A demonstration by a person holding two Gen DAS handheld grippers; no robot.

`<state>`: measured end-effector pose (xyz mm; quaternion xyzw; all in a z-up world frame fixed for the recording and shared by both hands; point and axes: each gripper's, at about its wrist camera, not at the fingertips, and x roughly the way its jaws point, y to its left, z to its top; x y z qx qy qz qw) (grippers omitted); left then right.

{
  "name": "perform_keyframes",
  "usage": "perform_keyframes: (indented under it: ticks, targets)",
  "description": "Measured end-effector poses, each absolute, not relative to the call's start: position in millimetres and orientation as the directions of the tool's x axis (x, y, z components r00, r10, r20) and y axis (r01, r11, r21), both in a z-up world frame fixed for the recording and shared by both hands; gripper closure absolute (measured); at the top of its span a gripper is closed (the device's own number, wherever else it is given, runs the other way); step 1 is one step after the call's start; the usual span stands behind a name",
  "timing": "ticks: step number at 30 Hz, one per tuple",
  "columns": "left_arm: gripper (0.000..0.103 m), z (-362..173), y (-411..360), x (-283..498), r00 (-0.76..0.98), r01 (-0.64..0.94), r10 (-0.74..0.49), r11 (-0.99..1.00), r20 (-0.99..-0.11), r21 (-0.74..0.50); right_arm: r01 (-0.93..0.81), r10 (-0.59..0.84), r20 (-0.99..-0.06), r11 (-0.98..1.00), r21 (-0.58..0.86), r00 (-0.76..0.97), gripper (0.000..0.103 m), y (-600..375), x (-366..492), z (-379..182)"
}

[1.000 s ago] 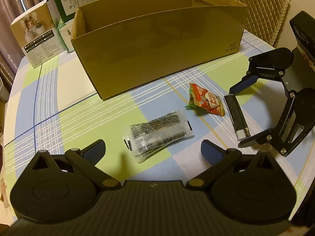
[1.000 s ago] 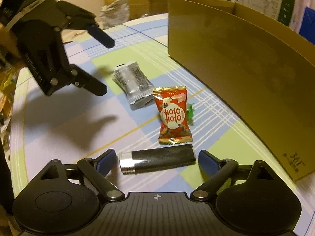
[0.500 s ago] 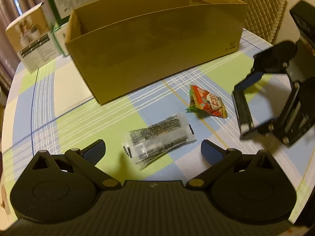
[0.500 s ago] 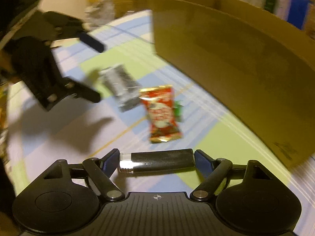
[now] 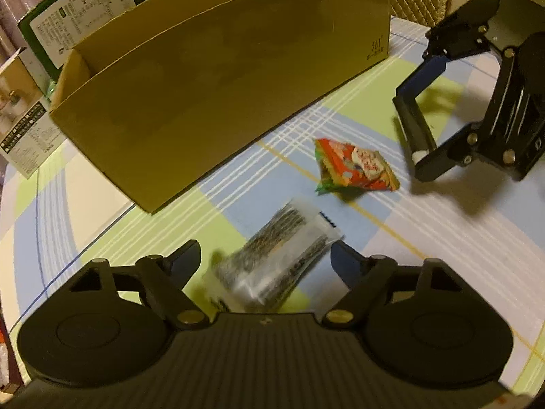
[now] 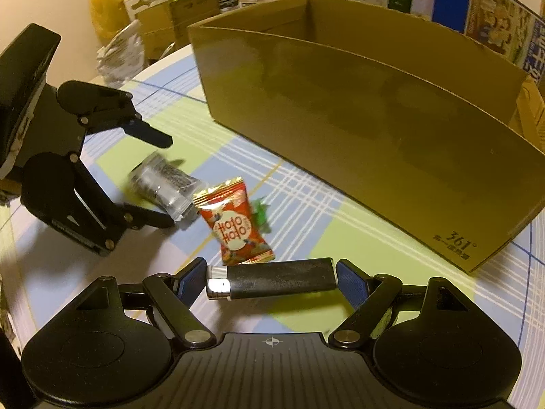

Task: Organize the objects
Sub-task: 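Grasp the black lighter with the right tool, then grasp the clear black-printed packet with the left tool while the right tool holds the lighter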

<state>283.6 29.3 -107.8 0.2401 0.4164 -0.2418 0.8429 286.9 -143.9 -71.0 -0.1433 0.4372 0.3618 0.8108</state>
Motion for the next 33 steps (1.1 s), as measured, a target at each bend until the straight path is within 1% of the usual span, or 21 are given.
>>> perform_keyframes:
  ticks: [1,3,4,6,7,8,9,12,14,16,19,20,21,23,27,33]
  targets:
    - [0.028,-107.2,28.0,286.3,0.528,0.600,-0.208,0.778,-0.823,0.188,-0.695,0.447,-0.821,0.713,0.088,0.355,0.024,-144.6,289.2,-71.4]
    - [0.041,-106.5,25.8,292.6,0.497,0.567,-0.219,0.814,-0.840,0.124,-0.658,0.426,-0.831,0.747,0.099,0.359,0.024,-148.3,293.7,-72.1]
    - [0.044,-106.1,24.8,294.5,0.481,0.551,-0.223,0.829,-0.848,0.095,-0.638,0.419,-0.833,0.763,0.107,0.361,0.024,-151.4,296.3,-72.0]
    - [0.056,-104.8,21.9,295.1,0.467,0.513,-0.210,0.856,-0.859,0.070,-0.600,0.410,-0.834,0.791,0.124,0.369,0.024,-158.6,301.0,-71.4]
    - [0.059,-104.1,20.6,294.2,0.461,0.492,-0.202,0.868,-0.864,0.059,-0.585,0.409,-0.833,0.800,0.132,0.372,0.024,-161.6,302.5,-70.7]
    - [0.066,-103.5,19.5,292.3,0.453,0.474,-0.198,0.879,-0.869,0.047,-0.572,0.409,-0.832,0.808,0.140,0.375,0.024,-164.3,303.1,-69.6]
    - [0.070,-102.7,18.1,289.5,0.442,0.453,-0.194,0.891,-0.876,0.031,-0.561,0.409,-0.831,0.814,0.147,0.376,0.024,-166.3,303.1,-67.9]
    - [0.070,-100.8,13.2,277.7,0.422,0.403,-0.201,0.915,-0.884,-0.016,-0.533,0.408,-0.833,0.829,0.167,0.374,0.024,-171.8,298.8,-62.8]
    - [0.069,-100.8,6.6,270.8,0.437,0.400,-0.183,0.917,-0.881,0.008,-0.531,0.409,-0.829,0.831,0.166,0.381,0.024,-174.1,292.3,-58.5]
    - [0.063,-102.4,2.2,269.3,0.460,0.401,-0.155,0.915,-0.874,0.048,-0.535,0.405,-0.826,0.831,0.153,0.391,0.024,-173.6,287.9,-56.3]
    - [0.062,-102.0,3.1,272.0,0.469,0.374,-0.159,0.927,-0.869,0.032,-0.530,0.402,-0.826,0.834,0.152,0.395,0.024,-172.6,288.9,-58.2]
    - [0.064,-102.4,4.2,273.1,0.471,0.362,-0.162,0.932,-0.867,0.022,-0.527,0.400,-0.827,0.836,0.152,0.396,0.024,-172.3,288.8,-57.9]
    - [0.068,-102.2,6.2,274.0,0.473,0.344,-0.167,0.939,-0.865,0.007,-0.523,0.397,-0.827,0.839,0.150,0.399,0.024,-171.9,288.6,-58.0]
    - [0.071,-102.9,2.9,273.8,0.477,0.328,-0.156,0.945,-0.865,0.010,-0.516,0.398,-0.821,0.843,0.152,0.408,0.024,-171.2,288.5,-56.1]
    - [0.072,-99.3,-1.9,268.9,0.473,0.318,-0.130,0.947,-0.871,0.032,-0.498,0.407,-0.796,0.853,0.157,0.447,0.024,-171.7,281.2,-46.0]
    - [0.072,-73.6,4.7,252.6,0.496,0.272,-0.142,0.962,-0.856,-0.002,-0.488,0.407,-0.749,0.863,0.129,0.523,0.024,-175.4,262.2,-22.8]
